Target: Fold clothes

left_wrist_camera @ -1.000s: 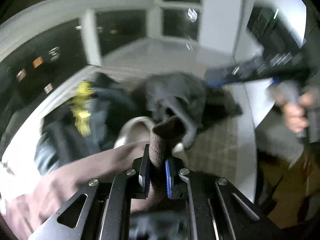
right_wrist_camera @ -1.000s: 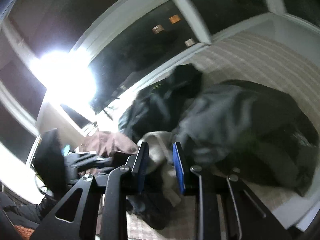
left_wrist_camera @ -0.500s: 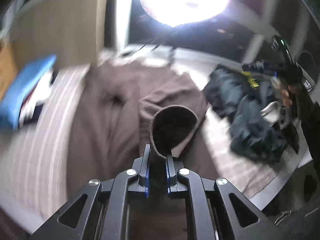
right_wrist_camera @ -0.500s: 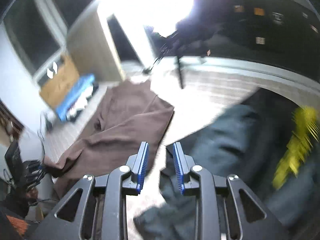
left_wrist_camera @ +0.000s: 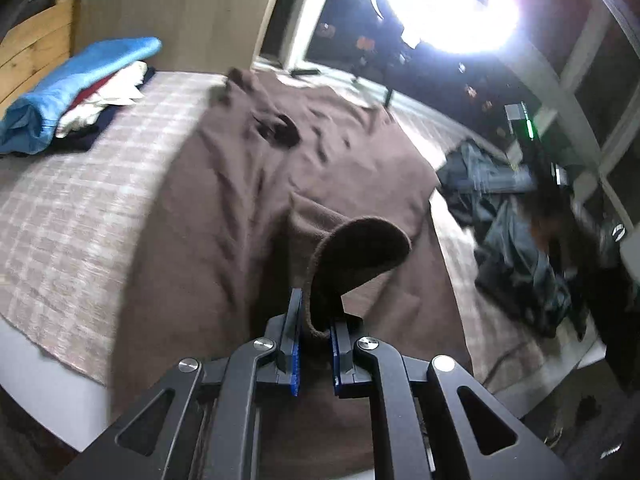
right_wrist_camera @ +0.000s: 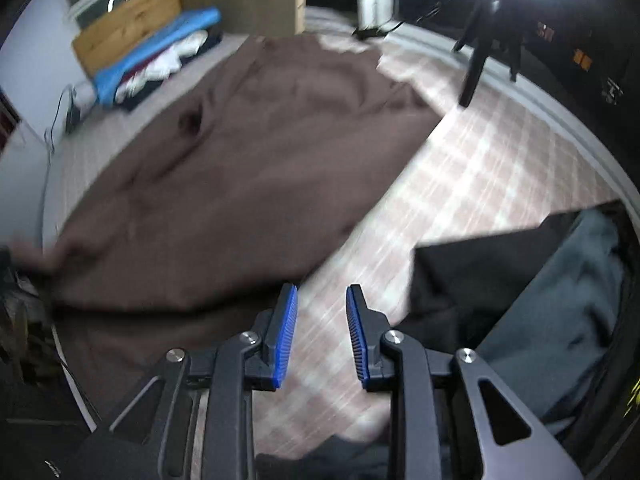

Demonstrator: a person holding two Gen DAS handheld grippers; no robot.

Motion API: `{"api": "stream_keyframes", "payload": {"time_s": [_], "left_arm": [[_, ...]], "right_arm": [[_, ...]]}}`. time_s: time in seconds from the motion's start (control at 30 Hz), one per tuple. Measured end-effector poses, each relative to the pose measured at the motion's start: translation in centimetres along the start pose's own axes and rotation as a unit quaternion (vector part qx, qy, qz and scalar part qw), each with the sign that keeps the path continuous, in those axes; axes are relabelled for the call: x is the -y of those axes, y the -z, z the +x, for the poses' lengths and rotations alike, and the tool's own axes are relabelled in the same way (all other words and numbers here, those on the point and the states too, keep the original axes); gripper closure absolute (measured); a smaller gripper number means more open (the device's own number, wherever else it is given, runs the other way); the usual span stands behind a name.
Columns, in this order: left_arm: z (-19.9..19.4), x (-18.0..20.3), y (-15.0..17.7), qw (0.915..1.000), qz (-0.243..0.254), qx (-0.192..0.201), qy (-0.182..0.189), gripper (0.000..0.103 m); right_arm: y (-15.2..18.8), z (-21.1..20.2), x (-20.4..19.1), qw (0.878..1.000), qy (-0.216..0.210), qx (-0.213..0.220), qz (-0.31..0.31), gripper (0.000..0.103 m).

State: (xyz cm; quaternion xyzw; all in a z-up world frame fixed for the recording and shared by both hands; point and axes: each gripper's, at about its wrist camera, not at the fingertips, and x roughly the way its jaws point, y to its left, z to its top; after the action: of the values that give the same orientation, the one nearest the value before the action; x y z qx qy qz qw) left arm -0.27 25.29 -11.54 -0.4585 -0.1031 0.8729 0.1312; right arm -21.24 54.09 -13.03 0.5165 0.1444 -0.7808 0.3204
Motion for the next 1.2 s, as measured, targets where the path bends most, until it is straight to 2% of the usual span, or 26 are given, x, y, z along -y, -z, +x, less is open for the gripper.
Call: {"api": "stream_keyframes", "payload": {"time_s": [0.07, 0.17, 0.27, 0.3, 0.33, 0.37, 0.43, 0.5, 0.57, 0.63, 0.73, 0.83, 0.9, 1.0, 1.1, 1.2], "left_arm": [[-0.2, -1.1, 0.0, 0.9997, 0.005, -0.019, -0.017, 0.089], [-0.7, -2.3, 0.3, 0.9977, 0.016, -0.042, -0.05, 0.083], [-1.3, -2.5, 0.0, 0.9966, 0.034, -0.044, -0.06, 0.065], [-1.0, -2.0, -0.4, 0.9954, 0.056, -0.041, -0.065, 0.058], [-0.7, -1.5, -0.8, 0.9937, 0.078, -0.039, -0.07, 0.053], [-0.3, -1.0, -1.1, 0.9911, 0.101, -0.037, -0.078, 0.05], [1.2, -0.4, -1.5, 0.9807, 0.151, -0.044, -0.116, 0.046], [2.8, -0.8, -1.5, 0.9738, 0.175, -0.071, -0.126, 0.046], [3.9, -1.5, -1.4, 0.9738, 0.177, -0.1, -0.103, 0.049], [3.4, -2.1, -2.0, 0.9786, 0.159, -0.102, -0.081, 0.086], [2.7, -3.1, -3.1, 0.9844, 0.133, -0.105, -0.049, 0.095], [2.0, -4.1, -4.1, 0.9884, 0.106, -0.108, -0.017, 0.096], [1.5, -4.7, -4.8, 0.9902, 0.089, -0.108, 0.003, 0.096], [-0.9, -5.0, -6.4, 0.9933, 0.085, -0.079, 0.004, 0.096], [-2.6, -4.9, -7.5, 0.995, 0.081, -0.058, 0.006, 0.096], [-3.8, -4.8, -7.7, 0.9956, 0.08, -0.046, 0.011, 0.096]], "right_arm": [[0.6, 0.9, -0.8, 1.0, 0.004, -0.004, 0.005, 0.078], [0.1, 0.6, -1.2, 1.0, -0.002, 0.015, 0.019, 0.078], [0.0, -0.2, -1.2, 0.999, 0.005, 0.019, 0.027, 0.078], [0.1, -0.6, -1.2, 0.999, 0.007, 0.02, 0.028, 0.077], [0.2, -1.0, -1.3, 0.999, 0.002, 0.019, 0.03, 0.071], [0.4, -1.3, -1.4, 0.999, -0.003, 0.018, 0.031, 0.066], [0.5, -1.4, -1.8, 0.999, -0.003, 0.015, 0.03, 0.064], [0.7, -1.3, -2.3, 1.0, 0.001, 0.011, 0.023, 0.064], [0.7, -1.3, -3.1, 1.0, -0.006, 0.013, 0.012, 0.065], [0.7, -1.2, -4.0, 1.0, 0.005, 0.016, -0.011, 0.065], [0.8, -0.8, -4.9, 0.998, 0.045, 0.015, -0.048, 0.065], [0.9, 0.1, -4.1, 0.996, 0.072, 0.009, -0.051, 0.065], [0.6, 0.6, -3.4, 0.996, 0.075, 0.014, -0.045, 0.065], [-0.7, 1.9, -3.1, 0.997, 0.059, 0.019, -0.041, 0.064], [-2.5, 3.0, -2.9, 0.996, 0.076, 0.033, -0.023, 0.065], [-3.6, 3.2, -1.3, 0.995, 0.082, 0.051, 0.021, 0.065]]}}
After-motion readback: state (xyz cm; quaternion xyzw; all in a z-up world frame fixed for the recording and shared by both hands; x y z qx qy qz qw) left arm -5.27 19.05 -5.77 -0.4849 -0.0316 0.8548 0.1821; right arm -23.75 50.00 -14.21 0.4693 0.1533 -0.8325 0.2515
